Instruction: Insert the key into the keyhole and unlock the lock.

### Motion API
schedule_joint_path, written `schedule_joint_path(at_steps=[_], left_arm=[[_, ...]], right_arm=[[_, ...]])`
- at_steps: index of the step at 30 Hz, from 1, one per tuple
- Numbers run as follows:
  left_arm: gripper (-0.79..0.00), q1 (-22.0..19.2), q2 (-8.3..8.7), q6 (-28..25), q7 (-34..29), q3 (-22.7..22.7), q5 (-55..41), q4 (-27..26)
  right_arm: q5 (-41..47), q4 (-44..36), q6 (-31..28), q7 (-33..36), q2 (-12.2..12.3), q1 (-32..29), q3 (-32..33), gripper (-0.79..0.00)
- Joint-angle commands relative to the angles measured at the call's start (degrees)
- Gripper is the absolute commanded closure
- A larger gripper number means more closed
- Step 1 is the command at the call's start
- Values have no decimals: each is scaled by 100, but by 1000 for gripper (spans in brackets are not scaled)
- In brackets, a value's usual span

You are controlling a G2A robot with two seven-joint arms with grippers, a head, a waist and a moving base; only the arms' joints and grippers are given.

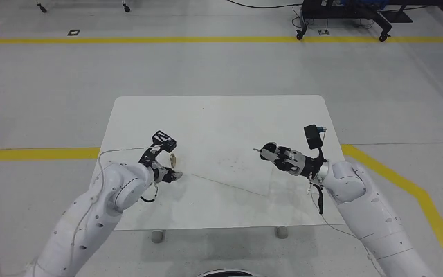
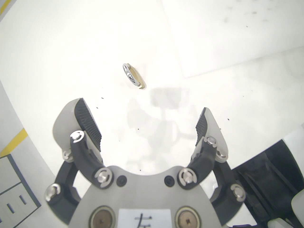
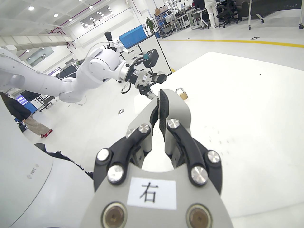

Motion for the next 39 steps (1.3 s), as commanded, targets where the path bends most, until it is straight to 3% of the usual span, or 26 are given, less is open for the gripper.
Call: schedule_joint_path(at_steps=[1,4,7,12,14,21,24,25,28,39], left_arm=[[-785,-146,-51,-46,84,113,-170,227],[-720,-322,-113,23,172,211,-256,493],[-570,-450,-169,84,215,313,-322,689],[-465,-644,-264,231,245,508,-308,985],[-388,-716,-301,263,295,557,-360,1099],[-369,-928,-398,297,323,686,-376,1380],[-286,-986,-432,296,310,731,-376,1453],[-246,-1004,-442,294,287,744,-379,1474],[0,-1044,-464,321,212,772,-313,1524],[0,-976,-478,213,110,662,-250,1493]], right_arm=[[0,0,0,0,0,0,0,0],[0,0,0,0,0,0,0,0],[0,0,0,0,0,0,0,0],[0,0,0,0,0,0,0,0],[0,0,0,0,0,0,0,0],[0,0,0,0,0,0,0,0],[0,0,0,0,0,0,0,0],[0,0,0,0,0,0,0,0],[0,0,0,0,0,0,0,0],[0,0,0,0,0,0,0,0]])
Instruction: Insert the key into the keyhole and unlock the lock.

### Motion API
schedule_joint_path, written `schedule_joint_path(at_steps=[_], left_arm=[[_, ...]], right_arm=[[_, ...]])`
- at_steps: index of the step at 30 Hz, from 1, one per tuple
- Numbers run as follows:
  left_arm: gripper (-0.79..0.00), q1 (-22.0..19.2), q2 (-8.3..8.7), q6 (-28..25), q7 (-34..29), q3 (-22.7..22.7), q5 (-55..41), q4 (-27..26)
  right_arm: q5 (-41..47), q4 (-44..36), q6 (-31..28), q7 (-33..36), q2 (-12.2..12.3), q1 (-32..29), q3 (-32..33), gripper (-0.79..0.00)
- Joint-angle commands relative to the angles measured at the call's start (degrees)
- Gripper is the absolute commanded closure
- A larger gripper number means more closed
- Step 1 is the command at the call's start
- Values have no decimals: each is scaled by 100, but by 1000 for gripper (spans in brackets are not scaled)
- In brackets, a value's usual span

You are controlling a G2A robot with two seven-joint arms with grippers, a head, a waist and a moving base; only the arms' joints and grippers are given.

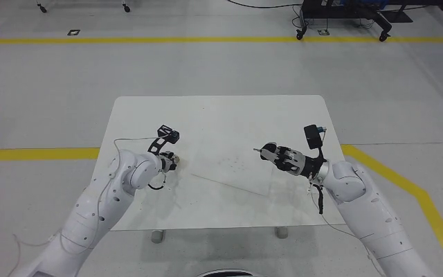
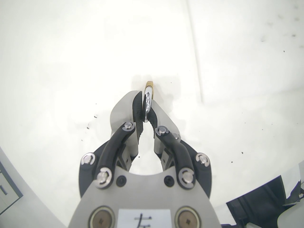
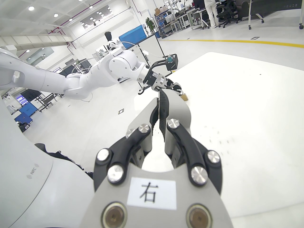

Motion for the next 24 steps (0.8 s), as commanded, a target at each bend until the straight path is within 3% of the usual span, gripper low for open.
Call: schedule_joint_path(at_steps=[1,11,14,19,22,24], left_arm=[[0,22,0,-42,78,-37,12,20],[0,-6,-52,-182,370,-72,22,188],[-139,-19,-67,-189,374,-76,36,215],[-286,-16,-90,-192,412,-83,71,215],[-320,-16,-104,-191,444,-84,107,216],[-302,-18,-116,-193,464,-75,121,233]], right_arm=[[0,0,0,0,0,0,0,0],[0,0,0,0,0,0,0,0],[0,0,0,0,0,0,0,0],[0,0,0,0,0,0,0,0],[0,0,0,0,0,0,0,0],[0,0,0,0,0,0,0,0]])
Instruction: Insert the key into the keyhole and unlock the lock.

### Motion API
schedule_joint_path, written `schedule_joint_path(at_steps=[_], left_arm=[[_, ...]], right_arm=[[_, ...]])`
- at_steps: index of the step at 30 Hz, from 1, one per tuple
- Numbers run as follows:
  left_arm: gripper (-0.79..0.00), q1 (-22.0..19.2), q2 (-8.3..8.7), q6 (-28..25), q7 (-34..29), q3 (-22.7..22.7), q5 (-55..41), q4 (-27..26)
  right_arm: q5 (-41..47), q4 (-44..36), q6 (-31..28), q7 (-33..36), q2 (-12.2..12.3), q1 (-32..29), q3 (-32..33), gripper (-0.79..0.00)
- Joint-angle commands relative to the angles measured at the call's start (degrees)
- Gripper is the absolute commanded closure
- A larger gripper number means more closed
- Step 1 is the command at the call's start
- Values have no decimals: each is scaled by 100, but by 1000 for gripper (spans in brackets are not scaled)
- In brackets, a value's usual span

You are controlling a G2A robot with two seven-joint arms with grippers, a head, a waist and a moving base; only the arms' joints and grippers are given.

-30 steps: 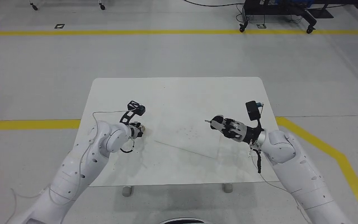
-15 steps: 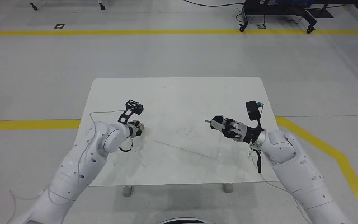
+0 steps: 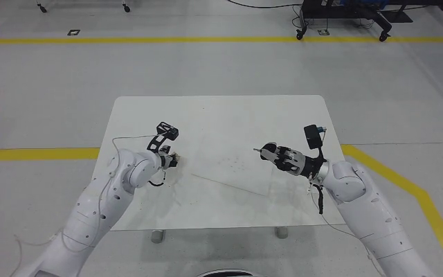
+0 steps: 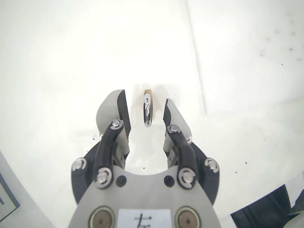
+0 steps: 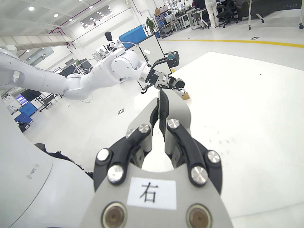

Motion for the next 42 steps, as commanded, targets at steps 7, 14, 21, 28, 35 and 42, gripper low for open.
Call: schedule_joint_path(at_steps=[7,14,21,28,35,42], left_arm=[[0,-50,-47,-8,-30,73,218,132],[0,93,-40,-2,318,-71,373,-32],[0,279,-12,-150,631,-347,243,-212],[0,278,-56,-970,1093,-456,-681,-131],[0,231,-90,-1213,1357,-386,-772,-67],[0,231,-90,-1213,1357,-386,-772,-67]], right_arm=[[0,0,0,0,0,0,0,0],[0,0,0,0,0,0,0,0],[0,0,0,0,0,0,0,0],[0,0,0,0,0,0,0,0],[0,0,0,0,0,0,0,0],[0,0,0,0,0,0,0,0]])
